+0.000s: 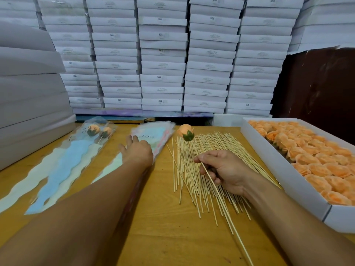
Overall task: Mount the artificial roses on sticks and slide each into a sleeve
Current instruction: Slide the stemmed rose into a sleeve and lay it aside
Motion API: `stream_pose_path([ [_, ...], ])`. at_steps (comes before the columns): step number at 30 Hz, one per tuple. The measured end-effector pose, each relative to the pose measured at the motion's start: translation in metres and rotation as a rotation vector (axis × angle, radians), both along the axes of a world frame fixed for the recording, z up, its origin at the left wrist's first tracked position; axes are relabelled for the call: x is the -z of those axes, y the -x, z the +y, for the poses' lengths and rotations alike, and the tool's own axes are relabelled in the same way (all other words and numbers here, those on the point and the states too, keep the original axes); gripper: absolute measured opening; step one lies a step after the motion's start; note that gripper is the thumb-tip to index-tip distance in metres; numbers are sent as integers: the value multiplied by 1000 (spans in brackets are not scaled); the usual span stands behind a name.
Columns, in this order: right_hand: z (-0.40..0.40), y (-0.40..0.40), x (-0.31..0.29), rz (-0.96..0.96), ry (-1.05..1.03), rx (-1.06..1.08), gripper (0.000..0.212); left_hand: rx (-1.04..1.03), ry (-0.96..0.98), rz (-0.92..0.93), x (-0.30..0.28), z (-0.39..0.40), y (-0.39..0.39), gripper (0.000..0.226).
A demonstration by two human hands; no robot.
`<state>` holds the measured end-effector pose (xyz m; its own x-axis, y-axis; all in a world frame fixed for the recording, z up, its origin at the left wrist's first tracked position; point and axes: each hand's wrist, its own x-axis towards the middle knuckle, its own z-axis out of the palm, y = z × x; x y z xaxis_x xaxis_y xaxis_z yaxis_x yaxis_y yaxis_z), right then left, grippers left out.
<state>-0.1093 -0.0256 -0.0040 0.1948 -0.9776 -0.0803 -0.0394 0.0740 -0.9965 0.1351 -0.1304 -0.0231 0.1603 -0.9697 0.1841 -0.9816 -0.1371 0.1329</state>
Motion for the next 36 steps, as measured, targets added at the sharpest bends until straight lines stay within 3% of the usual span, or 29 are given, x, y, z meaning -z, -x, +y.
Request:
stream_pose_path([
  [5, 0, 0, -1, -2, 4, 3, 20, -67, 4, 110, -25, 10, 2, 2],
  [8, 0, -1, -1, -7, -9, 8, 19, -34, 52, 126, -43, 18, 6, 18],
  [11, 1, -2, -3, -43, -35, 4, 16, 90, 19, 82, -57, 34, 20, 12],
  [16, 4, -3, -7, -218, -98, -3, 16, 229, 44, 197, -52, 68, 54, 26],
  [20, 3, 0, -9, -324, -119, 13, 13, 313, 79, 72, -36, 99, 77, 23],
  [27, -2, 0, 1, -114, -90, 155, 22, 386, 31, 72, -28, 135, 97, 20],
  [30, -2, 0, 2, -81, -69, 170, 20, 448, -37, 115, -35, 140, 98, 31],
  [32, 0, 1, 0, -97, -57, 153, 19, 464, -121, 240, -42, 139, 95, 48],
  [36, 3, 3, -6, -209, -33, 34, 22, 293, -192, 767, -56, 119, 74, 71],
])
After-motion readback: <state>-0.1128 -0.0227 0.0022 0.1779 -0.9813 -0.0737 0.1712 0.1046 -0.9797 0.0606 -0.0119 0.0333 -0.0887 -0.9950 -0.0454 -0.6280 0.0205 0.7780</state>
